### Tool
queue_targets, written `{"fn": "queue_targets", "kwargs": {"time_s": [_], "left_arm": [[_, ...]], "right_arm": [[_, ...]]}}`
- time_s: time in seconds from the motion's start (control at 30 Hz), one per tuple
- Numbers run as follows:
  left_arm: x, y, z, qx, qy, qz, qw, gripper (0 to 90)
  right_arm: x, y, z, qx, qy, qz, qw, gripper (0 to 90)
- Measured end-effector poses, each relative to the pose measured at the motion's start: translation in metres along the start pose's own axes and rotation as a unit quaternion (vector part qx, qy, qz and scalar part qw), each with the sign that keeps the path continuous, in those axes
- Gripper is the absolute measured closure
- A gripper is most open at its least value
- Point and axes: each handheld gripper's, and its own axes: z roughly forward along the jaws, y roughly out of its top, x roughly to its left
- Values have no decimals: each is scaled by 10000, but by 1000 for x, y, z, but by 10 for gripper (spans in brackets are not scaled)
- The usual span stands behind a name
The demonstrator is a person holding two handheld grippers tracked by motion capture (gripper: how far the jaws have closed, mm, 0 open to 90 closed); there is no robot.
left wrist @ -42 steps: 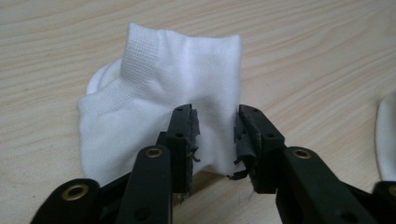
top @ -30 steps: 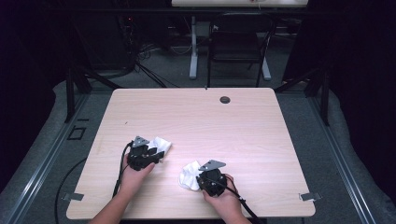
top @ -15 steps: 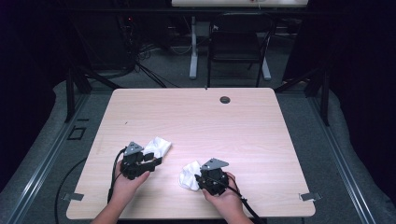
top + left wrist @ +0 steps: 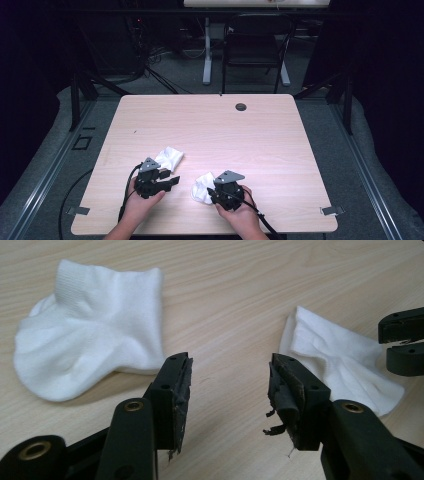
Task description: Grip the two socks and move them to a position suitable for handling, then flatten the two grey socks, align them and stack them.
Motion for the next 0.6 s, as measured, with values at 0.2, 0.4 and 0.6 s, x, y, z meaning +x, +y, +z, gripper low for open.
{"fn": "queue_targets", "kwargs": {"time_s": [0.2, 0.4, 0.6], "left_arm": [[-12, -1, -3, -40, 101, 168, 9998, 494], [-15, -3, -4, -30, 97, 240, 9997, 500], [-13, -5, 1, 19, 135, 301, 9995, 500]], "right_arm": [[3, 2, -6, -22, -69, -98, 9999, 662], [5, 3, -3, -31, 54, -66, 10000, 666], [17, 4, 8, 20, 303, -237, 9993, 663]]}}
